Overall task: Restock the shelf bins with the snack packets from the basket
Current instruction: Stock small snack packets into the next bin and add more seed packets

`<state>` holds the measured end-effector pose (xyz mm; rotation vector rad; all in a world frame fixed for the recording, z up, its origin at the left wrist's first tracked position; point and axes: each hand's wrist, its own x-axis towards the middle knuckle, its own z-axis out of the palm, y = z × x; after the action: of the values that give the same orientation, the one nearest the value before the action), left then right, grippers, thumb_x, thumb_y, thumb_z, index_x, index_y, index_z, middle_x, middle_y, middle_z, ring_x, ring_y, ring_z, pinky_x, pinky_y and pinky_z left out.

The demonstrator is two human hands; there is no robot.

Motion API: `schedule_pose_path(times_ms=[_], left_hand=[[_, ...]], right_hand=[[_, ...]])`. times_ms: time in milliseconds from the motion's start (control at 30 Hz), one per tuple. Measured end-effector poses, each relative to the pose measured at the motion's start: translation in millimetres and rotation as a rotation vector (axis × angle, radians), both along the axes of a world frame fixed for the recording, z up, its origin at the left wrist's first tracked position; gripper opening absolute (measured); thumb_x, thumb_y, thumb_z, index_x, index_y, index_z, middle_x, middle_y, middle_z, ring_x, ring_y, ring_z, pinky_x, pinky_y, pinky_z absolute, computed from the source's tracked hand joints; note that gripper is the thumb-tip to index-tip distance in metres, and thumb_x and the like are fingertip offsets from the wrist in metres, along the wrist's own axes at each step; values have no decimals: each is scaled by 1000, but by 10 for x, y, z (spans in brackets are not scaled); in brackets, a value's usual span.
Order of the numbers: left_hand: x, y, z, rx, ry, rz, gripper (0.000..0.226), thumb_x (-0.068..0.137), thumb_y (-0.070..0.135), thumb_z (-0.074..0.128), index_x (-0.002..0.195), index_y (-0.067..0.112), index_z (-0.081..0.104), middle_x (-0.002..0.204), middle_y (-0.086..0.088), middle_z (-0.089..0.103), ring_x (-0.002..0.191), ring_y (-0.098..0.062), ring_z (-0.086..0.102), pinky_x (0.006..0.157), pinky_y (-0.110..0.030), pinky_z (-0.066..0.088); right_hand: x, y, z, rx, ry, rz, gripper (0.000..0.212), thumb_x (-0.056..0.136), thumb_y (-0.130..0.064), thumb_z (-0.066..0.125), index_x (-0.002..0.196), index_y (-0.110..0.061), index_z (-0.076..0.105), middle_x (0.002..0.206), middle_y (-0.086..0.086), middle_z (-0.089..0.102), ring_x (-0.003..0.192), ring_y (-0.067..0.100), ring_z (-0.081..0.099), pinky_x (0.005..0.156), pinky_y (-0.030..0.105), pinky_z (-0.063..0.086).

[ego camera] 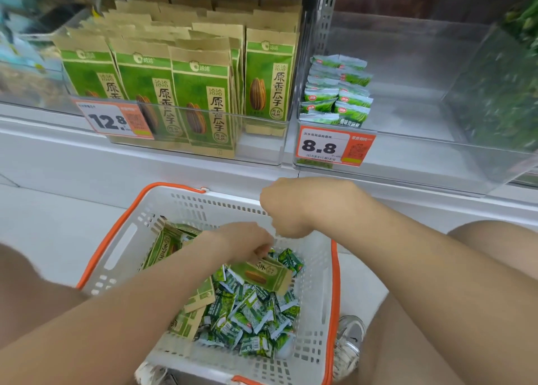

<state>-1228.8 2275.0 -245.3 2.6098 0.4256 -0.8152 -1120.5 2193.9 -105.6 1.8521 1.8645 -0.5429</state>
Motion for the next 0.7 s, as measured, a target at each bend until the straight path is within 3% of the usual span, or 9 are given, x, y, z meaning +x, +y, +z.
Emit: schedule_pose_path(times_ms=[67,167,300,367,467,567,700], left_hand=[[12,27,216,-79,-113,109,19,98,13,68,98,27,55,95,9,56,91,-22,58,80,-36,50],[-30,48,575,-159,-214,181,34,98,26,73,91,46,46,98,12,59,91,-17,62,82,-34,52],[-173,91,1018,-217,-491,212,17,95,24,77,92,36,66,90,16,71,81,1,66,77,-25,52],[-244,84,1232,-277,-647,295,15,94,13,76,87,26,73,81,13,75,72,5,65,69,-19,50],[-365,76,1498,-424,-953,588,12,84,8,86,88,11,75,78,-5,79,72,-11,72,71,-27,57],[-377,60,1646,-422,-1211,834,33,77,28,92,96,12,70,80,-6,79,74,-15,71,72,-32,59],[-307,-56,1787,-663,-1323,1038,31,97,33,73,112,6,71,89,-11,80,78,-25,75,61,-32,61]], right_hand=[[47,-38,92,-19,-24,-25,20,99,-7,54,79,-10,51,82,8,52,64,23,50,54,31,39],[101,-103,198,-32,-25,-47,11,100,-12,53,102,-10,64,86,6,58,66,20,54,52,30,40],[86,-176,289,96,37,-88,31,104,-20,48,73,-18,45,73,2,47,70,25,52,52,30,35],[61,-198,333,263,129,-122,27,103,-26,43,79,-16,48,81,7,54,81,30,54,60,31,43],[38,-201,391,590,258,-242,28,99,-36,34,105,-19,55,100,12,62,91,35,58,75,42,50],[18,-176,452,925,339,-375,42,100,-47,30,85,-21,59,83,10,65,83,37,61,67,41,48],[21,-160,570,1233,310,-569,63,107,-55,30,58,-17,43,62,11,55,68,40,52,60,40,35]])
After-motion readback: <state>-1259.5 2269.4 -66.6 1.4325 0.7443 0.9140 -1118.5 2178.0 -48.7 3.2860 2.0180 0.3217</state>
